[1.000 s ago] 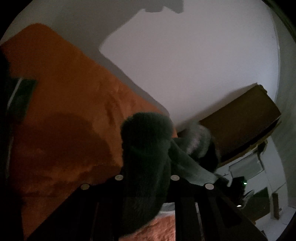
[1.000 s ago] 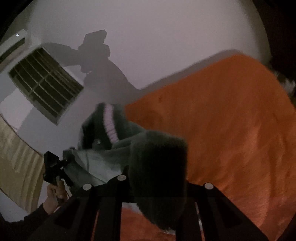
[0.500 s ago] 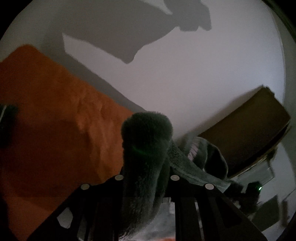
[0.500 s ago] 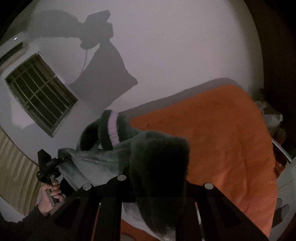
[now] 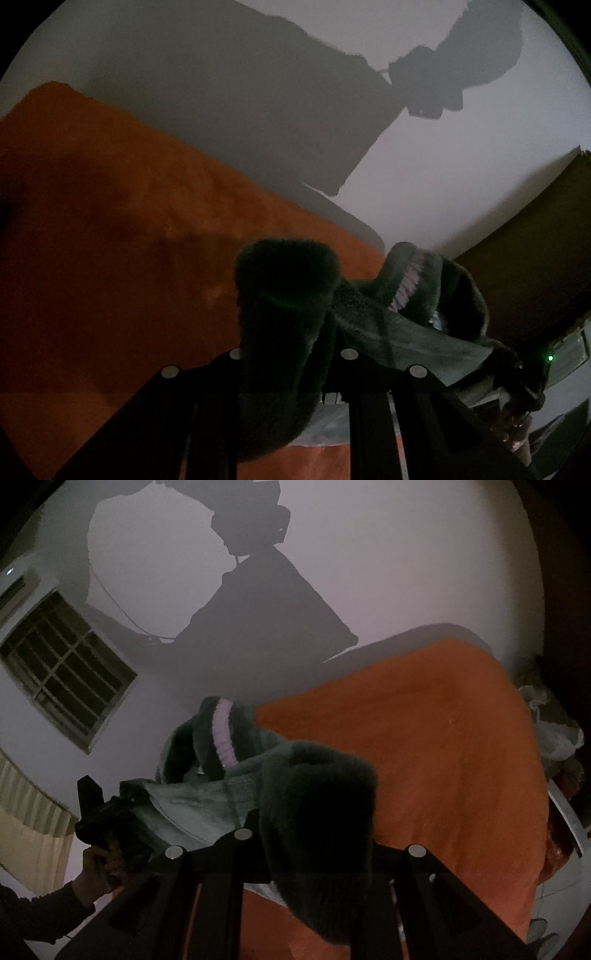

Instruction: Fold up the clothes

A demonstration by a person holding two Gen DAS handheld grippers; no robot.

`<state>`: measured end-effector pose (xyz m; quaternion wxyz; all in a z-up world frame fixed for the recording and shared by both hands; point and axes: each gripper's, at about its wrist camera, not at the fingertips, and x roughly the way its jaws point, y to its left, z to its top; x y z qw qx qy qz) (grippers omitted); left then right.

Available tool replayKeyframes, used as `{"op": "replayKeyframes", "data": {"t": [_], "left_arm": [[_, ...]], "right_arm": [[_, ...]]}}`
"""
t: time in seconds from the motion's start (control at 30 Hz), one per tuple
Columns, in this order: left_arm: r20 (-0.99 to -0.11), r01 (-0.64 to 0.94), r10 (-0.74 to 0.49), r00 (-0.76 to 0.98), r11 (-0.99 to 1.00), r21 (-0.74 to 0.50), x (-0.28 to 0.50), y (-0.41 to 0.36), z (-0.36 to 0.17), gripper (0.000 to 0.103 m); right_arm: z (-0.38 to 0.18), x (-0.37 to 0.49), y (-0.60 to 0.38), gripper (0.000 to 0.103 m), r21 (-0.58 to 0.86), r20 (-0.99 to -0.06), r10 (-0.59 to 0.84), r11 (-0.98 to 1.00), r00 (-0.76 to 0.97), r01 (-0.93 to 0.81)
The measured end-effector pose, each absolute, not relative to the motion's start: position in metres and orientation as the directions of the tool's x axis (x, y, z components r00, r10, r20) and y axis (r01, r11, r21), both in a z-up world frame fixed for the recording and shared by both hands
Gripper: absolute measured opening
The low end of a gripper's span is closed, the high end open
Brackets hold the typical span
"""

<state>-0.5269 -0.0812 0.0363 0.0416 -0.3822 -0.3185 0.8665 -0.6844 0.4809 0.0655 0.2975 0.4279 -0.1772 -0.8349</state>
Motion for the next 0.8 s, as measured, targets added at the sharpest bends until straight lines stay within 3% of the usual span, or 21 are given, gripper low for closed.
{"op": "replayKeyframes", "data": {"t": [0.27,0.43,0.53,0.6,0.63,0.73,0.8], "left_arm": [[-0.621,0.08,0.36,-0.696,-0.82,-0.566,-0.637,-0.131,-0.007,0.018],[-0.657,0.144,0.352,-0.667,-0.804,-0.576,-0.712,-0.156,-0.052,0.018],[-0.738,0.245,0.327,-0.59,-0.799,-0.549,-0.761,-0.167,-0.091,0.023],[-0.822,0.339,0.292,-0.488,-0.805,-0.487,-0.789,-0.179,-0.119,0.031],[-0.849,0.387,0.302,-0.434,-0.788,-0.478,-0.8,-0.189,-0.131,0.031],[-0.818,0.518,0.389,-0.424,-0.636,-0.572,-0.813,-0.243,-0.142,0.032],[-0.838,0.521,0.337,-0.43,-0.666,-0.535,-0.795,-0.264,-0.12,0.034]], "right_arm": [[0.033,-0.817,0.457,0.013,0.52,-0.641,-0.604,-0.796,-0.473,0.311],[-0.012,-0.918,0.426,0.013,0.531,-0.685,-0.553,-0.825,-0.474,0.195],[-0.06,-0.981,0.407,0.019,0.496,-0.777,-0.478,-0.866,-0.41,0.07],[-0.092,-1.015,0.41,0.037,0.496,-0.821,-0.447,-0.867,-0.354,-0.056],[-0.103,-1.026,0.416,0.051,0.491,-0.835,-0.427,-0.863,-0.347,-0.121],[-0.108,-1.047,0.44,0.055,0.505,-0.838,-0.376,-0.809,-0.396,-0.301],[-0.091,-1.046,0.453,0.055,0.496,-0.83,-0.318,-0.797,-0.459,-0.345]]}}
